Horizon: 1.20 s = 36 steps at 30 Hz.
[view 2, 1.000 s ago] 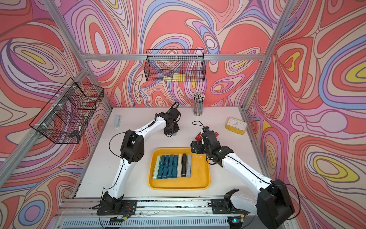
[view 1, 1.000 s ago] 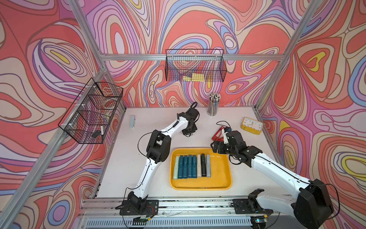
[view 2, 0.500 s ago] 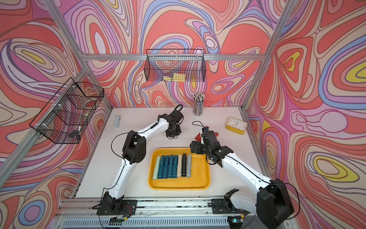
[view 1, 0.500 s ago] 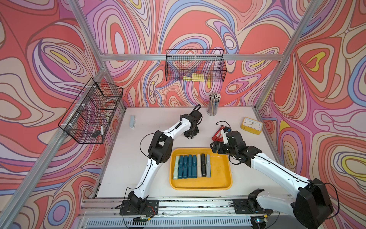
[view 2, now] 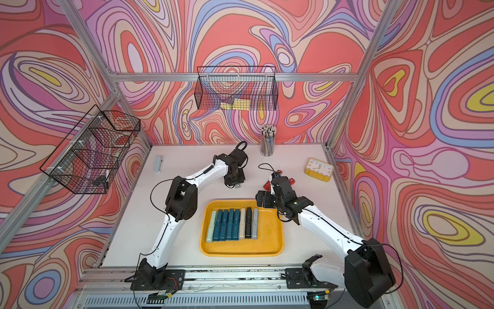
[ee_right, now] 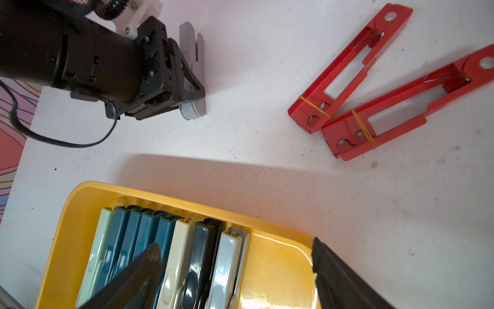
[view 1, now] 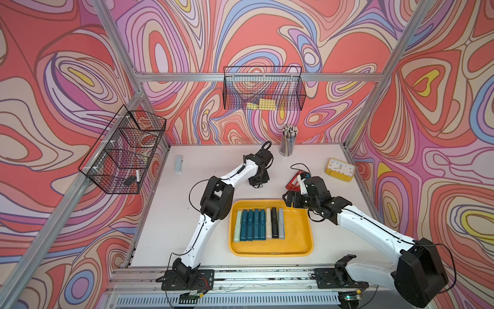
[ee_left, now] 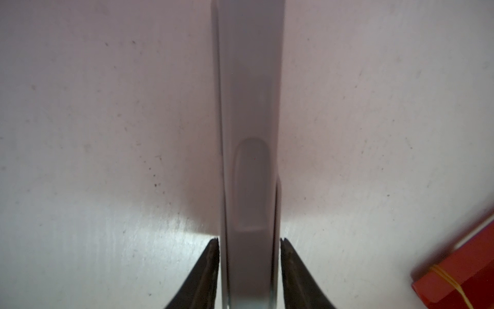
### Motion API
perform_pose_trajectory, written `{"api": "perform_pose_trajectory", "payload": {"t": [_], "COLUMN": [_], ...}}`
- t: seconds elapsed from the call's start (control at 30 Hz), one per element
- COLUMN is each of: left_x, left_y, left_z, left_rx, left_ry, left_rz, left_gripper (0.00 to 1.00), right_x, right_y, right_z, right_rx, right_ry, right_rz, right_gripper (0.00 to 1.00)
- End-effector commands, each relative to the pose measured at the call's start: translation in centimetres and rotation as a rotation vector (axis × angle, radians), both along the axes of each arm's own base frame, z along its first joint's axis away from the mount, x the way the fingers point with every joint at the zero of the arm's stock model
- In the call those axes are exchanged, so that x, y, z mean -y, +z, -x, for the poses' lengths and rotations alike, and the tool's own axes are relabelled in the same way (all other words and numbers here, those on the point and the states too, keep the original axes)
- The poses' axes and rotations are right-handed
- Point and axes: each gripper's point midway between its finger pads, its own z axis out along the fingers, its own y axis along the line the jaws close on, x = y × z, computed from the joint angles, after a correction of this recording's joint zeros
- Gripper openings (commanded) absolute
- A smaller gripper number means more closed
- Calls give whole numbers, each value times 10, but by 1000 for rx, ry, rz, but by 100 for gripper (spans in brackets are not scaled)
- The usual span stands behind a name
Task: Put the pruning pliers into the storage box
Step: Move the pruning pliers to the center of the board.
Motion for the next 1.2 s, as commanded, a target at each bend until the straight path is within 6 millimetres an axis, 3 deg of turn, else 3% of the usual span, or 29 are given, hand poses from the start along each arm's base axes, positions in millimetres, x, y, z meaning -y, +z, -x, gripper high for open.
{"api": "perform_pose_trajectory", "payload": {"t": [0.0, 0.17, 0.3, 0.37, 0.57, 0.6, 0.63, 0.67, 0.87, 1.17], "left_x": [1, 3, 1, -8, -41, -45, -49, -53, -76, -102], "left_y": [-1, 33, 80, 101, 133, 136, 141, 142, 143, 132], "left_z": [7, 6, 12, 18, 42, 47, 53, 60, 97, 129], "left_rx": [-16, 46, 128, 160, 202, 204, 210, 209, 190, 167], "left_ry": [-19, -44, -66, -69, -80, -88, -105, -123, -158, -133], "left_rz": [-14, 27, 114, 154, 395, 423, 448, 463, 491, 579], "left_gripper": [44, 48, 51, 54, 64, 67, 78, 98, 99, 99], "right_x": [-1, -6, -11, -16, -29, -32, -36, -40, -66, -94], "right_y": [-1, -5, -7, -3, 2, 1, 0, -1, -11, -35], "right_z": [-3, -9, -17, -24, -52, -56, -62, -66, -91, -119], "right_rx": [-4, -19, -33, -26, -32, -34, -38, -41, -62, -69], "right_ry": [2, 17, 37, 48, 80, 88, 96, 107, 151, 175], "right_rz": [-6, 9, 24, 24, 63, 65, 68, 65, 27, 76], "right_gripper": [91, 91, 91, 91, 90, 90, 90, 90, 88, 85]}}
